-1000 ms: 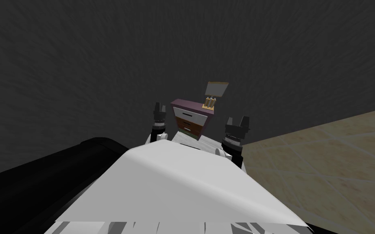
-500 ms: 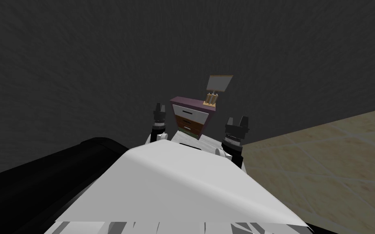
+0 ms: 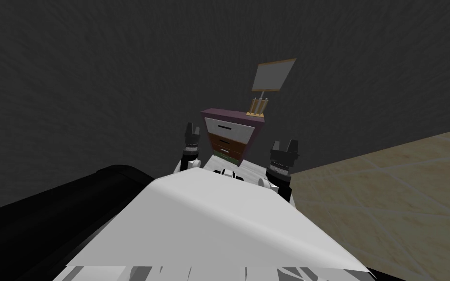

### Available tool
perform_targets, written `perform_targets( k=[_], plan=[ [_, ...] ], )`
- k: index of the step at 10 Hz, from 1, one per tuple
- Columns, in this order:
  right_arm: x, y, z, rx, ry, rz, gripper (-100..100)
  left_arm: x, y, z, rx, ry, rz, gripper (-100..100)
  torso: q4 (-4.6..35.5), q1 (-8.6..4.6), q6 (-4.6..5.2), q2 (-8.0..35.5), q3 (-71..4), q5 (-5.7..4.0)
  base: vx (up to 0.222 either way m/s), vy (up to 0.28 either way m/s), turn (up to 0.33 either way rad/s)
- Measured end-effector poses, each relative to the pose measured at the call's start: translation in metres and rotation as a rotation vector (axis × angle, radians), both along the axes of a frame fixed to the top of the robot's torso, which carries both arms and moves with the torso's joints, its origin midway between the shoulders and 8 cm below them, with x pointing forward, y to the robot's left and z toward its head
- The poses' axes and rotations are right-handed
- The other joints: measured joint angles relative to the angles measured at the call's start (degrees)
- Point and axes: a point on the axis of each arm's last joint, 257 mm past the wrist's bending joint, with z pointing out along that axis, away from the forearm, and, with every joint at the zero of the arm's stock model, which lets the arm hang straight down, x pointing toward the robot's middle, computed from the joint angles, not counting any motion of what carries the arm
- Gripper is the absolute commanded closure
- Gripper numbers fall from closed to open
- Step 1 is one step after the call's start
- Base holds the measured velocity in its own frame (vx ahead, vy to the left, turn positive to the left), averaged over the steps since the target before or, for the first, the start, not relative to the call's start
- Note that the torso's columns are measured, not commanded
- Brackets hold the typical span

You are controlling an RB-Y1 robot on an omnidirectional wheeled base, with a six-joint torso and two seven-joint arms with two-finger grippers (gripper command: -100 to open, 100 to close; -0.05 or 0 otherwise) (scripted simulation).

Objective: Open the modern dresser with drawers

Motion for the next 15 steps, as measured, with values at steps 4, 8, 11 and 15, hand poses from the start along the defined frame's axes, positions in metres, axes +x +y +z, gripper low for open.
perform_targets(
  k=[4, 8, 11, 15],
  plan=[
    [0.0, 0.0, 0.0, 0.0, 0.0, 0.0, 0, 0.021, -0.01, -0.016, 0.042, 0.082, -0.04, -100, 0.8, -0.02, -0.01, 0.8, -1.4, -0.01, 0.027, 0.012, -0.056],
    [0.0, 0.0, 0.0, 0.0, 0.0, 0.0, 0, 0.041, -0.011, -0.032, 0.037, 0.16, -0.053, -100, 0.8, -0.02, -0.01, 0.8, -1.4, -0.01, 0.028, 0.011, -0.058],
    [0.0, 0.0, 0.0, 0.0, 0.0, 0.0, 0, 0.054, -0.012, -0.043, 0.029, 0.216, -0.06, -100, 0.8, -0.02, -0.01, 0.8, -1.4, 0.0, 0.027, 0.014, -0.049],
    [0.0, 0.0, 0.0, 0.0, 0.0, 0.0, 0, 0.07, -0.015, -0.059, 0.021, 0.286, -0.067, -100, 0.8, -0.03, -0.01, 0.8, -1.4, -0.01, 0.021, 0.01, -0.049]
  ],
)
